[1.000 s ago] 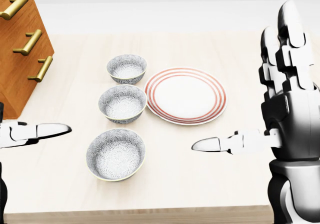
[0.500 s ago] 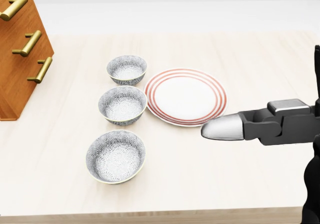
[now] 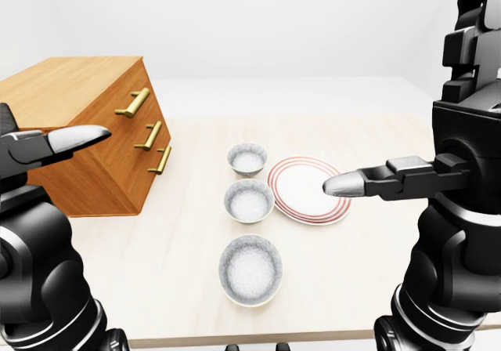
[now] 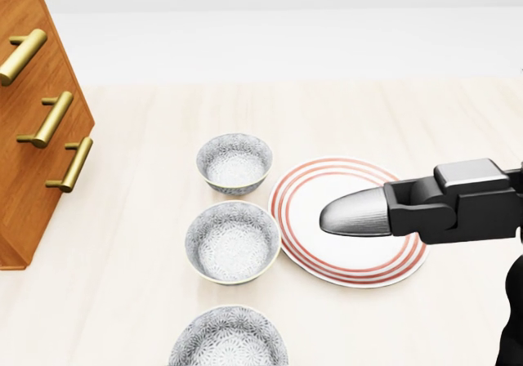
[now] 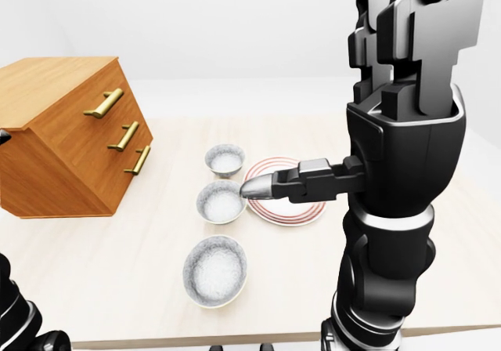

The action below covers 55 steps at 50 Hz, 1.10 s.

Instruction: Put the bowl in the middle on the plate.

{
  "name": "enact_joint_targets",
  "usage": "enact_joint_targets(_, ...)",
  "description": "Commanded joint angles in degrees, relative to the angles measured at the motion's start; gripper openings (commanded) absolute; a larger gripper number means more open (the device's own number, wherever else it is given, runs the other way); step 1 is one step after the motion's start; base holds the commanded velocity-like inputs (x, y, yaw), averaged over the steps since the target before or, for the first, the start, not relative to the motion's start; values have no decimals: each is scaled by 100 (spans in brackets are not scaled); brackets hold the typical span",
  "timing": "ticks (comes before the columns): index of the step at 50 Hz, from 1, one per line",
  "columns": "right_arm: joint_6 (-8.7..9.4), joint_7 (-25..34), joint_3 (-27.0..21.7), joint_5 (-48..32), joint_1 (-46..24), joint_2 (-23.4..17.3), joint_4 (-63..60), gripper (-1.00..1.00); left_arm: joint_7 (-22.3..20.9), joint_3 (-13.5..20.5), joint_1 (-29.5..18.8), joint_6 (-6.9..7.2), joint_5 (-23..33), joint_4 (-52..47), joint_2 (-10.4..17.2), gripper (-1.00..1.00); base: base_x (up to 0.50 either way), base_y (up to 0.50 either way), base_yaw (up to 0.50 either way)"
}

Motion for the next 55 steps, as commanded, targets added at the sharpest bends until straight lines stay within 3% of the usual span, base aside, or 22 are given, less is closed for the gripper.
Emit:
enact_joint_targets(1,0,64,0,-128,-32,-2,-58,100,87,48,-29,0,-111,-76,76,100,32,50,0)
enact_joint_targets(16,0,-37,-119,-3,-100,-20,-127,100,69,47,-16,0,-111,-37,91,100,11,49,0)
enact_joint_targets(24,0,-68,-133,-22,-83,-112,-111,100,43,42,-8,0,-86,-31,81,100,0,4,0)
enact_joint_targets(25,0,115,300,-1221,336,-810,240,100,29,37,25,0,-78,-77,74,100,0,0,0)
enact_joint_targets(28,0,613,186,-1834,306,-428,304,100,25,33,16,0,-69,-92,62,100,0,0,0)
enact_joint_targets(33,0,938,96,-2218,249,-177,365,100,28,33,5,0,-68,-99,57,100,0,0,0)
enact_joint_targets(47,0,1458,241,-3386,287,-146,650,100,39,47,-1,0,-90,-95,70,100,0,0,0)
enact_joint_targets(53,0,1458,200,-3611,225,117,819,100,32,38,5,0,-79,-90,65,100,0,0,0)
enact_joint_targets(55,0,1573,310,-3877,269,8,862,100,32,42,3,0,-78,-87,66,100,0,0,0)
